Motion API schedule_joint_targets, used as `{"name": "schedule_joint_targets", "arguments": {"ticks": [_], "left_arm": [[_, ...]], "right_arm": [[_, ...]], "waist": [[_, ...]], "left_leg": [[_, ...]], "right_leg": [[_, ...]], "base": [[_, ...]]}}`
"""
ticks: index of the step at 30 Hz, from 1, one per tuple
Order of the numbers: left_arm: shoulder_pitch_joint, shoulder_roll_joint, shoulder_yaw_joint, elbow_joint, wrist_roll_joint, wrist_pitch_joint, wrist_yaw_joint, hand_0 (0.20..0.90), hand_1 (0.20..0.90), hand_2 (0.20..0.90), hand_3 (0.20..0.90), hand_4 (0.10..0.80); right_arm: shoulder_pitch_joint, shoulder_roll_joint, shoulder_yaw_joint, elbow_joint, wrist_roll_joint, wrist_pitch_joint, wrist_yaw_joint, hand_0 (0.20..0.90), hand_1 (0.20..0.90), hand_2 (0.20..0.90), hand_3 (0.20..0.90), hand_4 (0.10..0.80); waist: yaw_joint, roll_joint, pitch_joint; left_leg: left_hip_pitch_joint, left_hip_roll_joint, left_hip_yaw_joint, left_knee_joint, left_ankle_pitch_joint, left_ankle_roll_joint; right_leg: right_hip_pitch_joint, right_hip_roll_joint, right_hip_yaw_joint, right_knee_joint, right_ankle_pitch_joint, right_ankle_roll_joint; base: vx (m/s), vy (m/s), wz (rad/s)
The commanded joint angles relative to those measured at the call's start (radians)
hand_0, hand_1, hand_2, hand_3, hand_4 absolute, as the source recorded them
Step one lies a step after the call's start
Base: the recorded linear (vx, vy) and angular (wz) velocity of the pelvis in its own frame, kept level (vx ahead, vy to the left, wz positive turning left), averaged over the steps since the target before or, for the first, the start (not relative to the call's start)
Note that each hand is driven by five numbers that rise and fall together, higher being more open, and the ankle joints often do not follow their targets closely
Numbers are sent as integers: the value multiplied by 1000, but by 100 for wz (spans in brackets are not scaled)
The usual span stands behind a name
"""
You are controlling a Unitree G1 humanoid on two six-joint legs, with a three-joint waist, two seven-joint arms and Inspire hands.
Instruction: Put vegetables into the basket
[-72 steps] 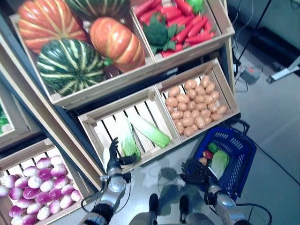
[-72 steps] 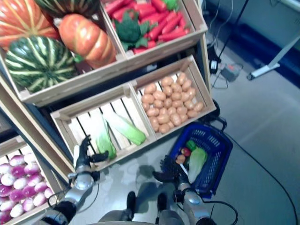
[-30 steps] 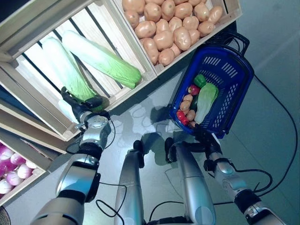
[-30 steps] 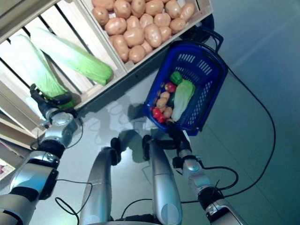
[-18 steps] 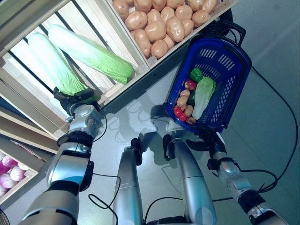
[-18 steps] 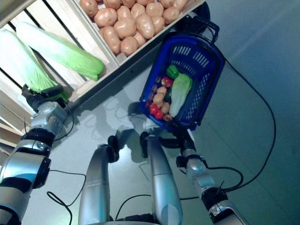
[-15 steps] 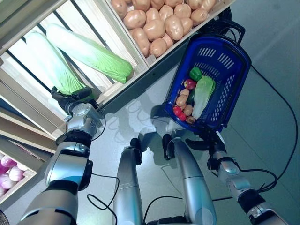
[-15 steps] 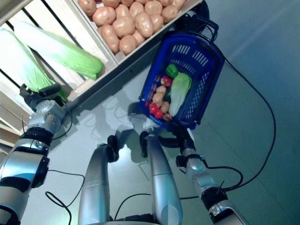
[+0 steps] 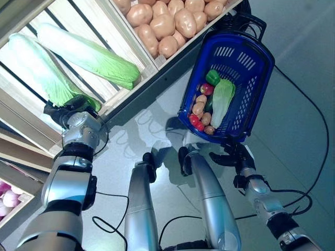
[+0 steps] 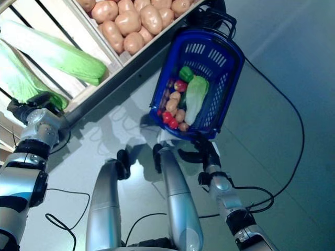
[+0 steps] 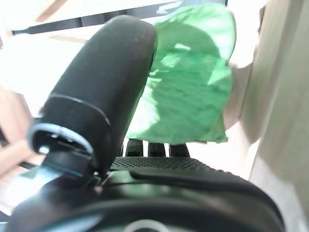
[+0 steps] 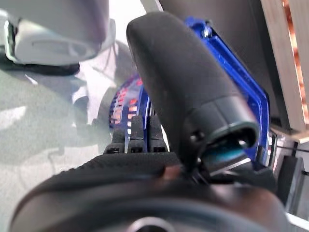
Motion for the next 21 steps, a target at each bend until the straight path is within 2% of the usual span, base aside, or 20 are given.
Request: {"name": "schedule_joint_targets", "arguments": {"ticks": [1,5,11,16,21], "left_arm": [[-63,36,-41,2,82,-30,-51,300,300,300,300,400],[-44,43,-40,27,67,-35,-82,300,300,300,300,400],[26,41,-23,14,55,-43,-131,300,300,300,300,400],[136,10,5,-47,74,-54,-167,300,300,300,300,400],[251,-53,23,-104,102,-76,-159,300,300,300,300,400]], "right_arm": [[7,-38,-7,-100,4,-121,-48,900,900,900,900,800],[-6,-25,14,-78,-12,-128,-48,900,900,900,900,800],[15,-9,23,-65,-11,-136,-42,900,900,900,900,800],[56,16,20,-63,-25,-131,-36,900,900,900,900,800],[83,49,24,-58,-31,-135,-39,900,900,900,900,800]], "waist": [[-24,4,-6],[-20,8,-17],[-10,24,-55],[8,46,-124],[37,54,-187]], "left_leg": [[148,-28,142,-94,-35,91],[224,-31,156,-132,-38,83],[361,-55,148,-248,-13,71],[512,-83,112,-373,18,61],[658,-103,84,-512,53,58]], "right_leg": [[152,47,7,-110,23,-41],[219,39,10,-134,14,-39],[351,12,0,-226,17,-33],[509,-9,-13,-338,18,-32],[667,-35,-44,-468,30,-26]], "base": [[-50,-30,-1],[-26,-34,-4],[16,-50,3],[58,-78,7],[60,-83,9]]}}
